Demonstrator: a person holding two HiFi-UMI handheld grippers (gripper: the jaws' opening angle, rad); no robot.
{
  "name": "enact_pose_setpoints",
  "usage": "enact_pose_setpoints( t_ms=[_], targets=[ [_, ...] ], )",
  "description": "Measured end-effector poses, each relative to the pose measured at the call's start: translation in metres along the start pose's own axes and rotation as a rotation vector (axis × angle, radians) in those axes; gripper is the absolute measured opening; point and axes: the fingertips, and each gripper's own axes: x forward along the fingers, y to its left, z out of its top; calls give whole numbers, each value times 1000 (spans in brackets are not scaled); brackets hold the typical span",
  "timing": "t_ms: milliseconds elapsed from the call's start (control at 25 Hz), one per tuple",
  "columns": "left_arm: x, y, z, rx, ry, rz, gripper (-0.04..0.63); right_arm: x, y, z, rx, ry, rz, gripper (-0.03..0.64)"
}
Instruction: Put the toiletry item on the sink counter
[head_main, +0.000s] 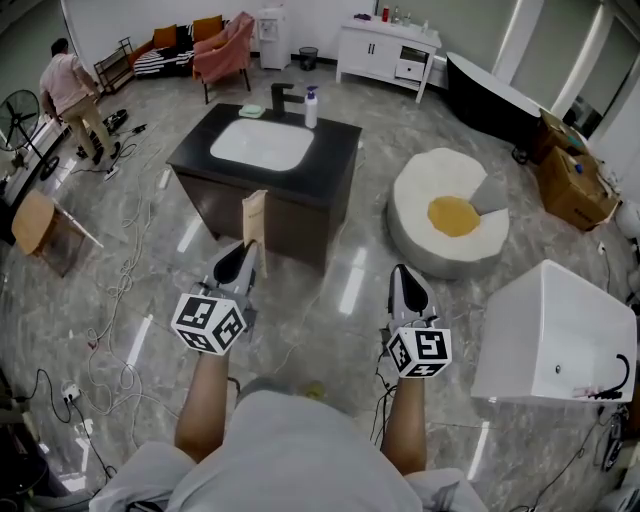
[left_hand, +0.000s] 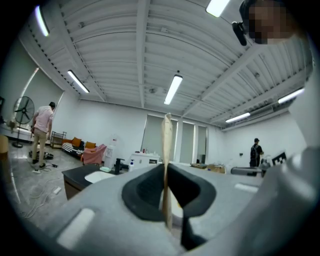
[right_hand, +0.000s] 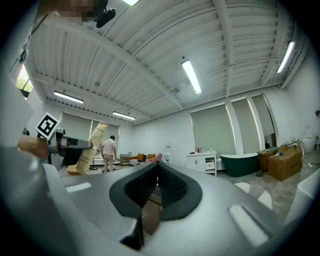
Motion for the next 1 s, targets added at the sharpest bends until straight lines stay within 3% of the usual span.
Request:
enact_pose_setpoints(
  t_ms=[480, 1000],
  targets=[
    [67, 48, -8, -9, -18, -5, 17, 78, -21, -13, -7, -2, 1, 3],
    [208, 182, -12, -60, 17, -65, 16, 262, -34, -21, -23, 38, -48, 3]
  ],
)
